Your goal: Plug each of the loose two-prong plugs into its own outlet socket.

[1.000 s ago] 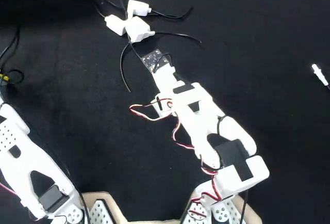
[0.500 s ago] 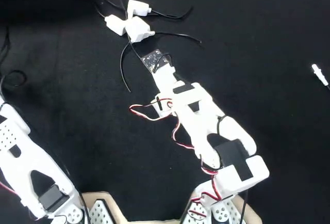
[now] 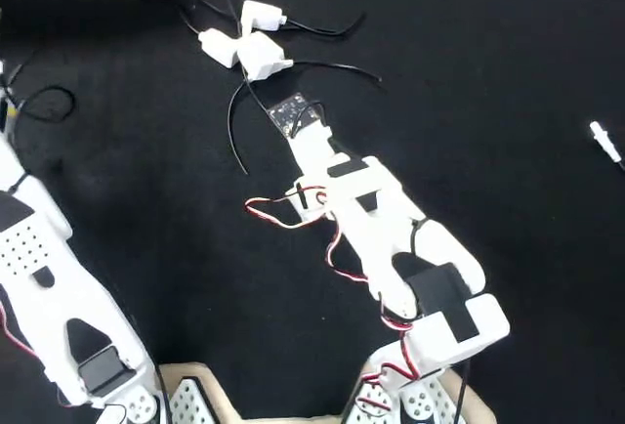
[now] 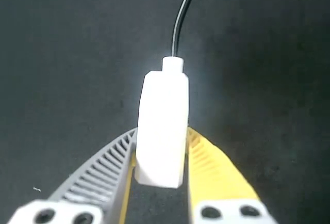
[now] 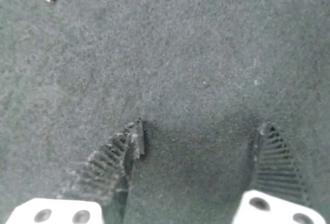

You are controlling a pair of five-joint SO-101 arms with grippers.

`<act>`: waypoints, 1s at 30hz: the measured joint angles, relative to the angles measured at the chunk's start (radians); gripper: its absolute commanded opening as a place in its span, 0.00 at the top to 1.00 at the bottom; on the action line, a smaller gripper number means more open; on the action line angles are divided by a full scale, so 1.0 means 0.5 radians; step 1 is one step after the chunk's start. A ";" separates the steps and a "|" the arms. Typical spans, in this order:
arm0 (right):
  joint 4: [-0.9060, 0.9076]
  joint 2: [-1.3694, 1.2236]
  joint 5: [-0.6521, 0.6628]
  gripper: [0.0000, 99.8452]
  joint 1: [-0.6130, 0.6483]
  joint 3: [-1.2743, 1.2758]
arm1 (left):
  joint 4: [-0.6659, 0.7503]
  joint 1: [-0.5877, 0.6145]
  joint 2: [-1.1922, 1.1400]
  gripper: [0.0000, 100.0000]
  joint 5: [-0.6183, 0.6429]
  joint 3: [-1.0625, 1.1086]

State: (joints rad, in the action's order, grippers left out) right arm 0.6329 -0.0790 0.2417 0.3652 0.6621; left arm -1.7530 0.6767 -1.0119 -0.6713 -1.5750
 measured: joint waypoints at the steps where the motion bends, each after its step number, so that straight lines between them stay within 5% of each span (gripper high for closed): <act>1: 0.000 0.000 0.000 0.66 0.000 0.000 | 0.000 -0.046 0.055 0.97 0.021 0.046; 7: 0.000 0.000 0.000 0.66 0.000 0.000 | 0.000 -0.408 0.580 0.97 0.273 0.669; 16: 0.000 0.000 0.000 0.66 -0.006 0.000 | 0.012 -0.881 1.590 0.97 0.316 2.071; 30: 0.000 0.000 -0.334 0.66 -0.307 0.000 | 0.853 -1.316 2.225 0.97 0.331 4.091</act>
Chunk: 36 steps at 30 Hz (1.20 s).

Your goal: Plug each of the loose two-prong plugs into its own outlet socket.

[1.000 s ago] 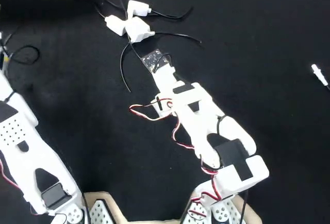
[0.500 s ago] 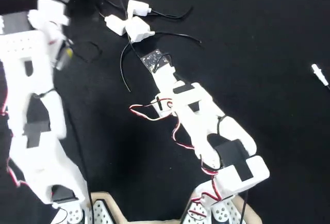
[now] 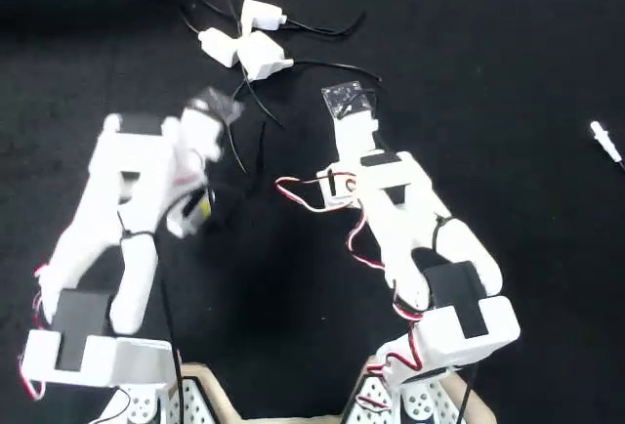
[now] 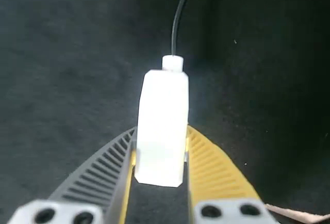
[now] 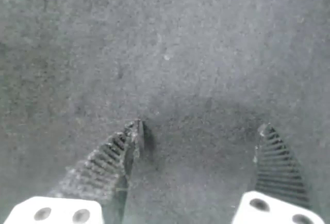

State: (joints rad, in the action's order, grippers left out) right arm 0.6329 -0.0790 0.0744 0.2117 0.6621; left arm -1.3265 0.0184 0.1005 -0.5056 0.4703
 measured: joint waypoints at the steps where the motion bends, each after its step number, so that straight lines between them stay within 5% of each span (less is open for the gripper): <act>1: 0.000 0.000 -0.003 0.66 0.000 0.000 | 0.098 0.000 0.028 0.97 0.000 0.107; 5: 0.000 0.000 -0.006 0.66 0.000 0.000 | 0.341 -0.009 0.074 0.93 0.000 0.377; 14: -0.049 0.000 -0.006 0.66 0.000 0.000 | 0.356 -0.055 0.114 0.71 0.120 0.454; 23: -0.049 0.000 -0.006 0.66 0.000 0.000 | 0.356 -0.120 0.114 0.71 0.141 0.423; 36: -0.049 0.000 -0.006 0.66 0.000 0.000 | 0.021 0.049 0.611 0.71 0.141 -0.267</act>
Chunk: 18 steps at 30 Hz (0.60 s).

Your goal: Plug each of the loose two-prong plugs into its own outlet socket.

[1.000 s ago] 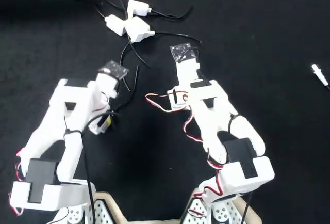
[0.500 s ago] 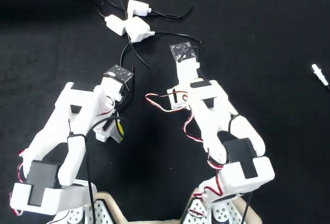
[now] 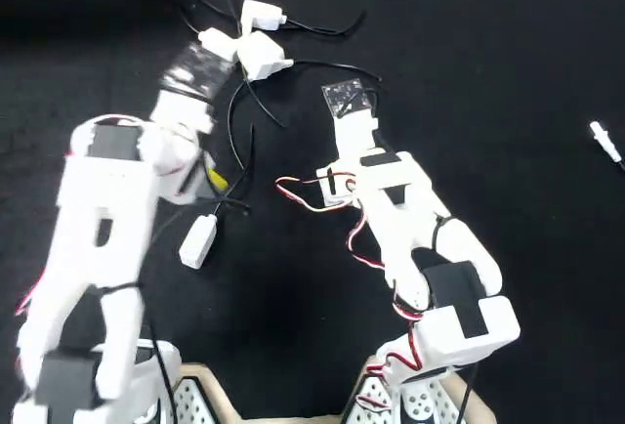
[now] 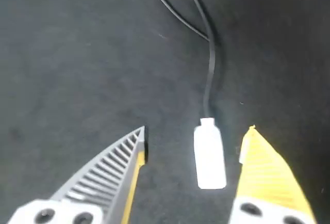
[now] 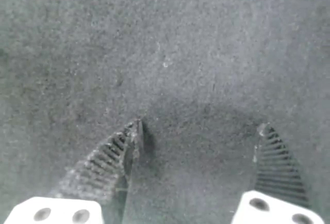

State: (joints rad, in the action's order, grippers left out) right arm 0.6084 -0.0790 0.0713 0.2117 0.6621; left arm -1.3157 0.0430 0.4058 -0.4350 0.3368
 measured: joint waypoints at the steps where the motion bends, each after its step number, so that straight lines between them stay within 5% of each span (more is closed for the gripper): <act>1: 0.000 0.000 0.000 0.66 0.000 0.000 | -0.012 0.061 0.037 0.71 0.003 -0.015; 9: -0.043 0.000 -0.003 0.66 0.000 0.000 | 0.123 0.552 0.052 0.71 -0.117 0.292; 18: -0.043 0.000 -0.003 0.66 0.000 0.000 | 0.301 0.328 0.049 0.71 -0.215 0.786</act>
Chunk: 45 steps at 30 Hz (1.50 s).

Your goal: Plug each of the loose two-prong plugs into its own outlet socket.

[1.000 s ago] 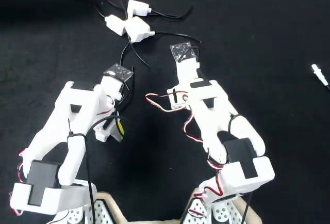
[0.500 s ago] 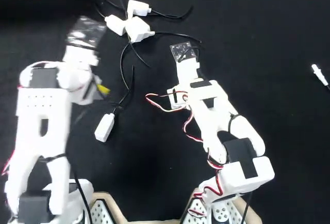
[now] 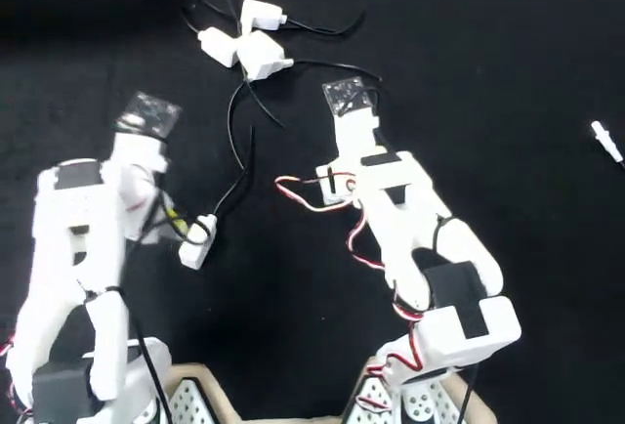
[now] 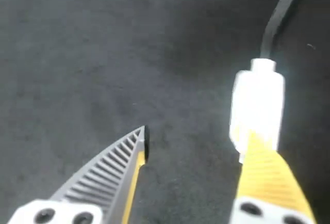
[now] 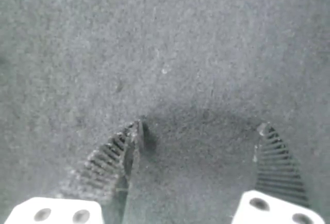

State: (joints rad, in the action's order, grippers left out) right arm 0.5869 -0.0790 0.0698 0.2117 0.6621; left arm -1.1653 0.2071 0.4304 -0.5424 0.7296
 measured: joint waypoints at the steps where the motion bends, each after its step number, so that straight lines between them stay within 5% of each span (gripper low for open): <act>1: 0.000 0.000 0.000 0.66 0.000 0.000 | 0.006 -0.040 0.000 0.71 0.000 0.021; 14: 0.000 0.000 0.000 0.66 -0.003 0.000 | 0.006 -0.307 0.000 0.71 0.120 0.040; 21: 0.000 0.000 0.000 0.66 -0.003 0.000 | 0.052 0.009 -0.006 0.71 0.114 -0.071; 27: -0.012 0.000 0.000 0.66 -0.003 0.000 | 0.160 0.153 -0.006 0.71 -0.178 -0.012; 45: -0.012 0.000 0.000 0.66 -0.003 0.000 | 0.172 -0.285 -0.006 0.71 -0.218 0.212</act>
State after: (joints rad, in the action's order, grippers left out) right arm 0.5808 -0.0790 0.0698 0.2102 0.6621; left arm -1.0794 0.0644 0.4273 -0.6513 0.8355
